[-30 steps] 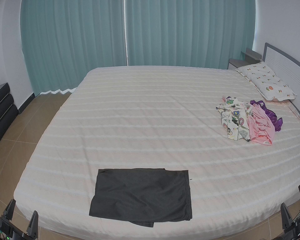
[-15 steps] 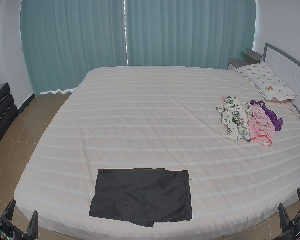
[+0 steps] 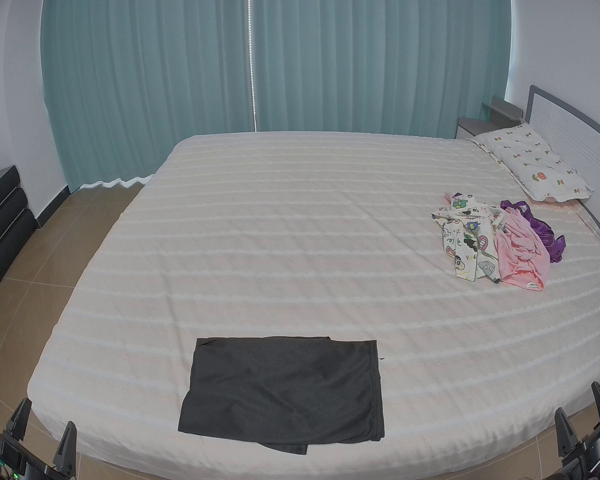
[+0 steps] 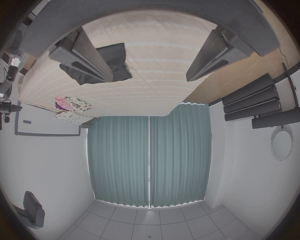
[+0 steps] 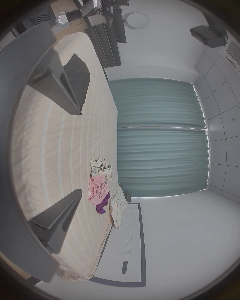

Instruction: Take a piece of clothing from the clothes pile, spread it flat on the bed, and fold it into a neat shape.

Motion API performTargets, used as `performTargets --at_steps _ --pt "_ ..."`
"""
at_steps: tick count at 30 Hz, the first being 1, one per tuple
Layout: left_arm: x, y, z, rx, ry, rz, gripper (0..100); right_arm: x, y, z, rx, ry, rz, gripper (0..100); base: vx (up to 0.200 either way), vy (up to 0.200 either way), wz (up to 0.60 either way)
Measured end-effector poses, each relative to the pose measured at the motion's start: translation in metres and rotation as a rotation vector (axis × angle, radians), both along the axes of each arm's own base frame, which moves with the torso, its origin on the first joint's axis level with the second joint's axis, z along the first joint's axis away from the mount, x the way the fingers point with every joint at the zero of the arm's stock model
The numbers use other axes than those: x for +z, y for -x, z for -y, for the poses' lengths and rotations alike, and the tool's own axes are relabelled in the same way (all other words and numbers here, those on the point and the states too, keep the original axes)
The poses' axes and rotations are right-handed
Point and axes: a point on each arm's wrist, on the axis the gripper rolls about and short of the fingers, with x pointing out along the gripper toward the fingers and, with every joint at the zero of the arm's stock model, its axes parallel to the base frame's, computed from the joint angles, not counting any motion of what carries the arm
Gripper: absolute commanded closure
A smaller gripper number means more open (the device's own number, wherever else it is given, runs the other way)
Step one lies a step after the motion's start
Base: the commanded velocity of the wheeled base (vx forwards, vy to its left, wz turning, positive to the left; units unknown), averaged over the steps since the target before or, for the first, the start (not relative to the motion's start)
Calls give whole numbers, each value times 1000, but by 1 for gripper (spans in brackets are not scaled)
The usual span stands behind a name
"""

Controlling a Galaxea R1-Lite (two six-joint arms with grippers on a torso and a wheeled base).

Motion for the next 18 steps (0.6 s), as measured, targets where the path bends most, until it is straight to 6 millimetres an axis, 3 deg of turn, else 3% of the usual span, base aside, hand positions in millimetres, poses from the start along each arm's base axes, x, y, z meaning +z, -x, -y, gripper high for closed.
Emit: performTargets --at_steps 18 --pt "0 0 0 -17 0 0 0 0 0 0 -6 -3 -2 0 0 0 0"
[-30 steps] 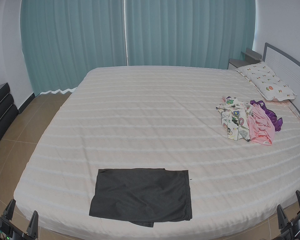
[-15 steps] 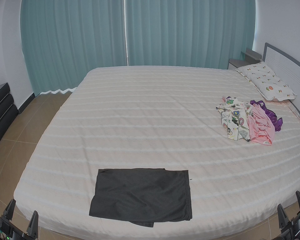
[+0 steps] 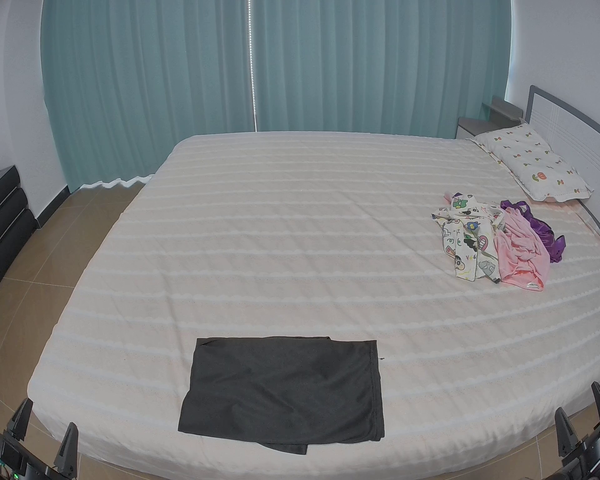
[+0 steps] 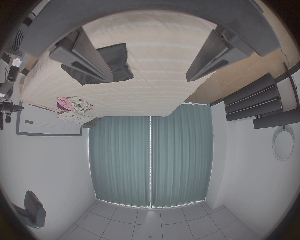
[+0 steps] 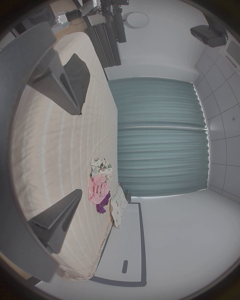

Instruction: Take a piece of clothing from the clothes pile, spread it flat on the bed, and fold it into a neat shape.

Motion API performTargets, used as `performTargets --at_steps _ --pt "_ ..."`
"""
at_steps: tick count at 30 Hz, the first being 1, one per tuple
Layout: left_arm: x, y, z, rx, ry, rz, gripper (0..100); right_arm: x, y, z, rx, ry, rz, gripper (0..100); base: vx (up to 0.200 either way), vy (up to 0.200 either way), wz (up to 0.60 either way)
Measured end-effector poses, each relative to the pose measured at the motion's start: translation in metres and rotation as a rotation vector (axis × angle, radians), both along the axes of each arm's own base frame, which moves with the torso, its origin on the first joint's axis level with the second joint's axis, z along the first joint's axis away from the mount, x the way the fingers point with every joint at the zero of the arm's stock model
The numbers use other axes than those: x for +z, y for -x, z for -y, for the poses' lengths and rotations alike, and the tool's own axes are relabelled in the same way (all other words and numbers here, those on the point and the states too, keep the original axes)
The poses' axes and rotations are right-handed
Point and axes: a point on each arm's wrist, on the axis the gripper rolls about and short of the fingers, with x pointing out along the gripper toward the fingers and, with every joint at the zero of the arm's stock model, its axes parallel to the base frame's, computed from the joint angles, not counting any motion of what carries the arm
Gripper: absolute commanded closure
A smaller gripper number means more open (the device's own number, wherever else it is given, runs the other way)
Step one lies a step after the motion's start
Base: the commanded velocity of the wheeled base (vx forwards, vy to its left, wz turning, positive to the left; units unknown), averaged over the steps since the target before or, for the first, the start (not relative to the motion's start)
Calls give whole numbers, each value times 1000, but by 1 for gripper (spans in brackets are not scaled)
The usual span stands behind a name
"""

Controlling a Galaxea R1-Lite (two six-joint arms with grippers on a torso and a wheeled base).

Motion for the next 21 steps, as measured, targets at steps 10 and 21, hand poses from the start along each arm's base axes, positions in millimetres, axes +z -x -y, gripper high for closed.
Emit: performTargets --at_steps 10,21 --pt "0 0 1 -24 -3 1 0 0 0 0 -20 -28 2 0 0 0 0" --pt "0 0 1 -23 0 1 0 0 0 1 -23 -31 3 0 0 0 0"
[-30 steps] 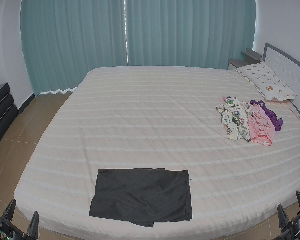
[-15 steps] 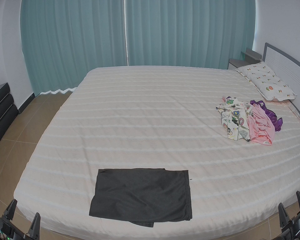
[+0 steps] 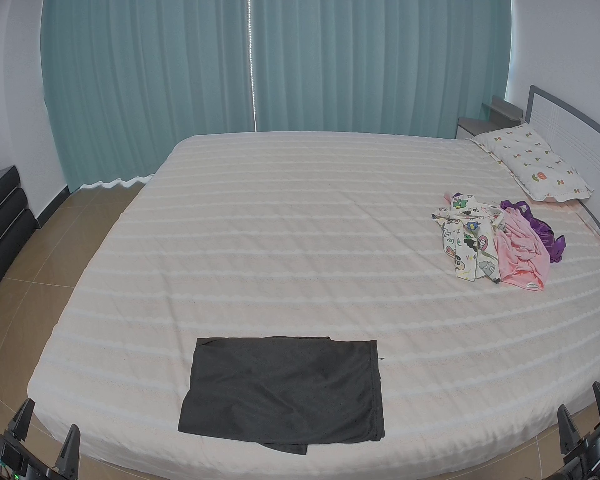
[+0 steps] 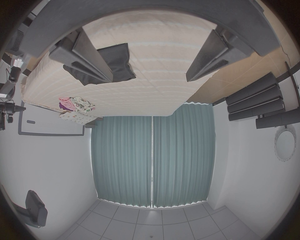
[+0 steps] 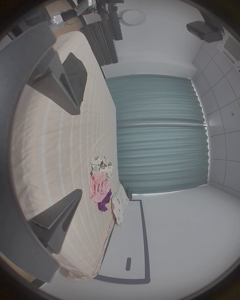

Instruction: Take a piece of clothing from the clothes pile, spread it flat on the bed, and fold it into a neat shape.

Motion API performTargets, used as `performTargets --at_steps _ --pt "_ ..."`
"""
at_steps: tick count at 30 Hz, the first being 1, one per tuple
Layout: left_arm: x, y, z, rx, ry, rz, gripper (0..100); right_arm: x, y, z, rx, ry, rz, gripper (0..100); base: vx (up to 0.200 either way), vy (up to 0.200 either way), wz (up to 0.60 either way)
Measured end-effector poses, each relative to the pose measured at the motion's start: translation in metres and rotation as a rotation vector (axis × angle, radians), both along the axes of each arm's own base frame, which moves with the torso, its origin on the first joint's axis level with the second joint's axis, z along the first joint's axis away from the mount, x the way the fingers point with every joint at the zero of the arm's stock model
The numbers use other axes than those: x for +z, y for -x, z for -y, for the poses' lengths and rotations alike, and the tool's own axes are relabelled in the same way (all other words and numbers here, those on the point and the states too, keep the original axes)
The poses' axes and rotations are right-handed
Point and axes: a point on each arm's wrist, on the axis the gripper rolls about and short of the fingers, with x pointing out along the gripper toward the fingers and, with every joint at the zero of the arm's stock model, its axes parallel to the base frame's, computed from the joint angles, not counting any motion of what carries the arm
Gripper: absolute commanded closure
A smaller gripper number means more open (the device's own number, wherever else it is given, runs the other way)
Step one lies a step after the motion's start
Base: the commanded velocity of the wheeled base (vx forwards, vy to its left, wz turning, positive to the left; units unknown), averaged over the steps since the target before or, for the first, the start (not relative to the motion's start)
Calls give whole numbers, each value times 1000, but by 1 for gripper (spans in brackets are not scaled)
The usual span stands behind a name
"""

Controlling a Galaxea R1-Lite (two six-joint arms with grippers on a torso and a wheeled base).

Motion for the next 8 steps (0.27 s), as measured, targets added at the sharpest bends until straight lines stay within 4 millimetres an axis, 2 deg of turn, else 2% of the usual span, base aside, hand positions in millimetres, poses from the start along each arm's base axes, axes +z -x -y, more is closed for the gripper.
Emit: performTargets --at_steps 8 --pt "0 0 0 0 0 0 0 0 0 0 0 0 0 0 0 0 0"
